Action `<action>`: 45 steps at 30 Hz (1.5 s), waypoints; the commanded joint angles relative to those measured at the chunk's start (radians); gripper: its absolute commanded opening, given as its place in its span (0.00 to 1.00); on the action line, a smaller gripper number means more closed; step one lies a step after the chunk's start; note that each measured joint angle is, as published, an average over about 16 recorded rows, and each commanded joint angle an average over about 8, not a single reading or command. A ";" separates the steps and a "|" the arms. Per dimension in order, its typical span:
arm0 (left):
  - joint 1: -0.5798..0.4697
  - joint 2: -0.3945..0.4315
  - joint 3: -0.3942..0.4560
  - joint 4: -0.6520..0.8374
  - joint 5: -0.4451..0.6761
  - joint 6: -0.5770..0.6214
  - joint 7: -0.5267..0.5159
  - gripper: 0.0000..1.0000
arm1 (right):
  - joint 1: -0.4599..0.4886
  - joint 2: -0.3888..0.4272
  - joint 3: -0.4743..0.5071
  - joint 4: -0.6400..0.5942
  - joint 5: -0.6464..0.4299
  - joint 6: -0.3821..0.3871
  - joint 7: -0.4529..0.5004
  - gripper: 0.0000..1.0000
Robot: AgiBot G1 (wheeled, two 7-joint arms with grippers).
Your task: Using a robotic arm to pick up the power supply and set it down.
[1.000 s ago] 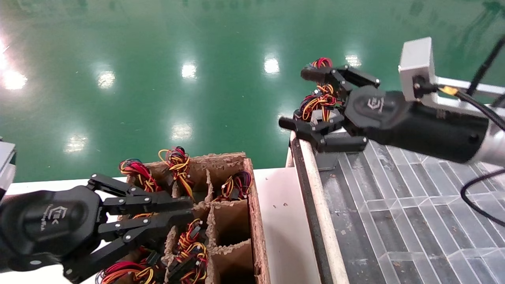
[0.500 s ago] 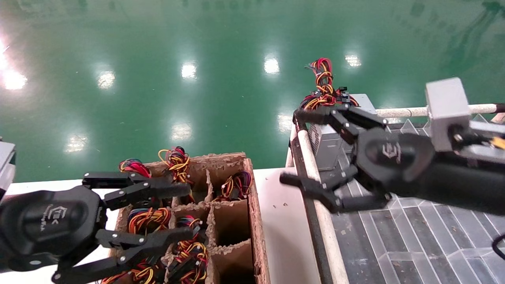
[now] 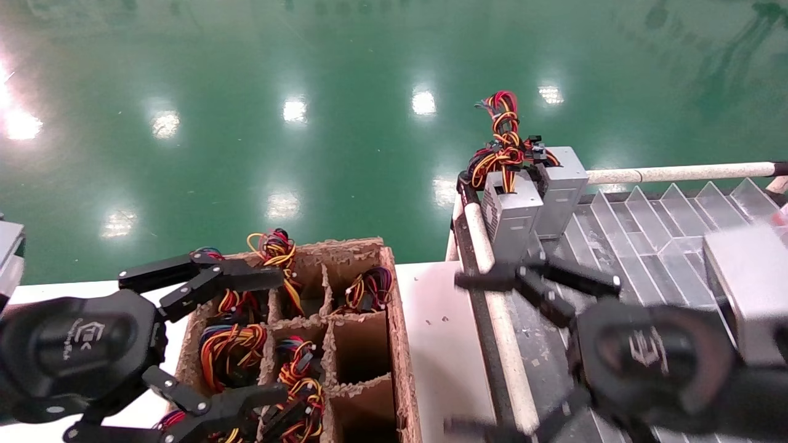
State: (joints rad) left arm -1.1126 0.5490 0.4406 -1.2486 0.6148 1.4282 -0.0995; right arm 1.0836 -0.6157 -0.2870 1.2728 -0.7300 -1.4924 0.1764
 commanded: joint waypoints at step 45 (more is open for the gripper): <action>0.000 0.000 0.000 0.000 0.000 0.000 0.000 1.00 | -0.007 0.004 0.006 0.008 0.000 -0.002 0.009 1.00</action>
State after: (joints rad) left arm -1.1124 0.5490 0.4405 -1.2485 0.6147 1.4280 -0.0994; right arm 1.0761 -0.6118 -0.2811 1.2814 -0.7304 -1.4949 0.1855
